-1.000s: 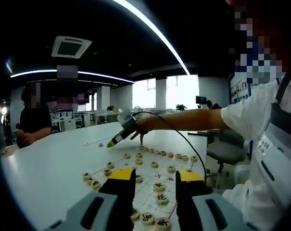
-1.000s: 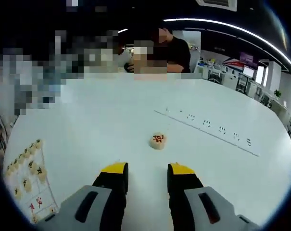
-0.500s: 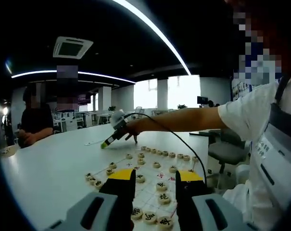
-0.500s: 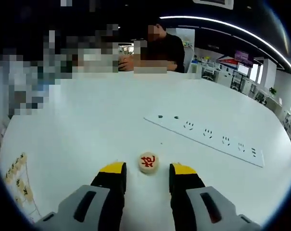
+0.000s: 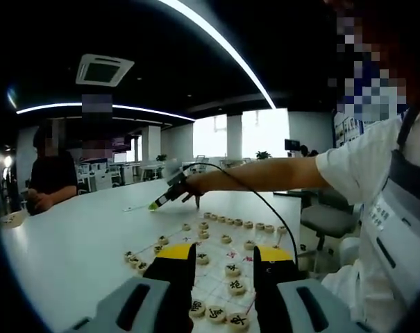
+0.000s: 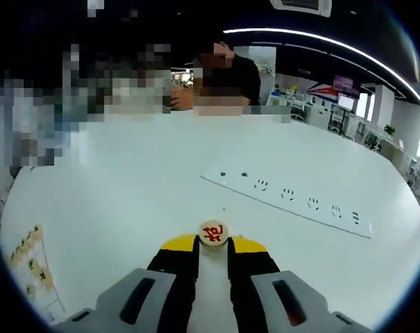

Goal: Pick up the chess pieces one by one and place each piece onto its starting position on the chessboard, setting the pieces on their correct points until all the chess pieces are arranged in the starting layout

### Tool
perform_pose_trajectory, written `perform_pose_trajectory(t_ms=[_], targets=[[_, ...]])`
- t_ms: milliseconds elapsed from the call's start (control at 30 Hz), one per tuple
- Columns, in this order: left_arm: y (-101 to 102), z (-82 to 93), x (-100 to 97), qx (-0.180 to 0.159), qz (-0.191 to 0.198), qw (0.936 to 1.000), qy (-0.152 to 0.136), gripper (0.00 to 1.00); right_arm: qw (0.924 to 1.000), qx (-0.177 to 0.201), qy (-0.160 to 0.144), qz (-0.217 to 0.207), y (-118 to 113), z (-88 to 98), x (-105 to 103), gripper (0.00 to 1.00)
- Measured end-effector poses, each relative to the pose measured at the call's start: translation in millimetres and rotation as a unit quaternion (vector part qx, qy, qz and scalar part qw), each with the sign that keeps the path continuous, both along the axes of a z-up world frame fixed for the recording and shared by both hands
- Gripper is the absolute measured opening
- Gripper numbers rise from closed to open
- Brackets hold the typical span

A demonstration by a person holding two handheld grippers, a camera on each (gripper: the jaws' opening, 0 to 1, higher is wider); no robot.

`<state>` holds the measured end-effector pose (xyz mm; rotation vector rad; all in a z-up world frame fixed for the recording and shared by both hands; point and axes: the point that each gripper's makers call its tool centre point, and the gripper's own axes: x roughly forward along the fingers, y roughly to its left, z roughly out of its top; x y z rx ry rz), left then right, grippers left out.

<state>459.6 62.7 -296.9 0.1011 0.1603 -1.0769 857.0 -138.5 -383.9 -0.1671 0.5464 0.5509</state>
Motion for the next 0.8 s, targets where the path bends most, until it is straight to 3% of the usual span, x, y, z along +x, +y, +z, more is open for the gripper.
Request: perform_pose_trajectory(t_ms=[233,300,400,633,800], targets=[[-1.8,0.9,1.0,0.001,-0.002,1.0000,0.000,0.35,0.9996,0.026,-0.003,0.013,-24.7,9.7,-43.1,0.18],[-3.3,1.9,0.9,-0.001,-0.003,1.0000,0.000,0.35,0.9990,0.036,-0.003,0.028,-22.0,11.2,-77.5,0.18],[-6.8,2.7,-0.1,0.000,-0.007,1.0000,-0.002,0.35,0.9975,0.055,-0.002,0.044,-30.7,16.2,-102.2,0.18],[-12.3,5.2,-4.3,0.001,-0.015,0.9999,-0.006,0.35,0.9930,0.083,-0.010,0.084,-24.0,23.6,-194.7,0.18],[-13.0,5.5,-5.0,0.000,-0.016,0.9999,-0.006,0.35,0.9885,0.099,-0.022,0.113,-24.2,31.2,-249.9,0.18]])
